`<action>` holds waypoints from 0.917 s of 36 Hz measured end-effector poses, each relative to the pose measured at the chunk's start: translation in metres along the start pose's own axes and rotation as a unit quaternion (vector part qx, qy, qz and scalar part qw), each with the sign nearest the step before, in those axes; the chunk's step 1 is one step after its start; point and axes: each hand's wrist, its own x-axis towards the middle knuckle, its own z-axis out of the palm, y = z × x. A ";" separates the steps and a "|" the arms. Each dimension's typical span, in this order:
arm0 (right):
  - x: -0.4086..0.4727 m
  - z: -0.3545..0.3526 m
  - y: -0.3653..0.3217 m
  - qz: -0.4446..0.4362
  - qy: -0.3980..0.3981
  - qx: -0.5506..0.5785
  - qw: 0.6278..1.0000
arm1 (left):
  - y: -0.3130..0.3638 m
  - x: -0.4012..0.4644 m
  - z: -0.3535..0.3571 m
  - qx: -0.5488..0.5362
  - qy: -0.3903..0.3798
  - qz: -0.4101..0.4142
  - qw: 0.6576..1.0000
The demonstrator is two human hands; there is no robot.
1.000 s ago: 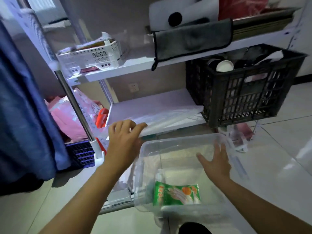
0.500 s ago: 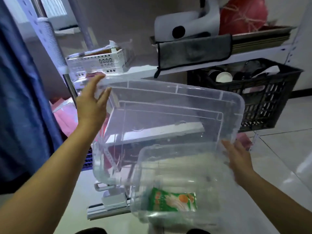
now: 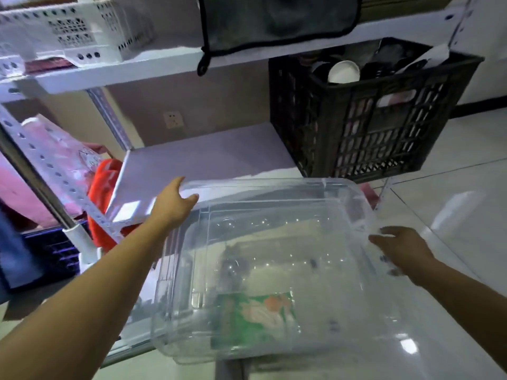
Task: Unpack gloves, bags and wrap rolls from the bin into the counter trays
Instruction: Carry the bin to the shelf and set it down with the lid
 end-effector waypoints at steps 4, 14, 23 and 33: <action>0.004 0.040 0.014 -0.076 -0.078 -0.135 0.985 | -0.027 -0.032 0.057 0.135 -0.147 -0.001 0.980; -0.010 0.074 0.055 -0.167 -0.022 -0.330 0.929 | -0.078 -0.116 0.092 0.243 -0.216 -0.011 0.946; -0.001 0.055 0.072 -0.138 -0.005 -0.431 0.892 | -0.077 -0.137 0.101 0.243 -0.232 0.051 0.940; -0.048 0.131 0.018 -0.338 -0.041 -0.407 0.848 | -0.094 -0.111 0.074 0.001 -0.116 -0.103 0.988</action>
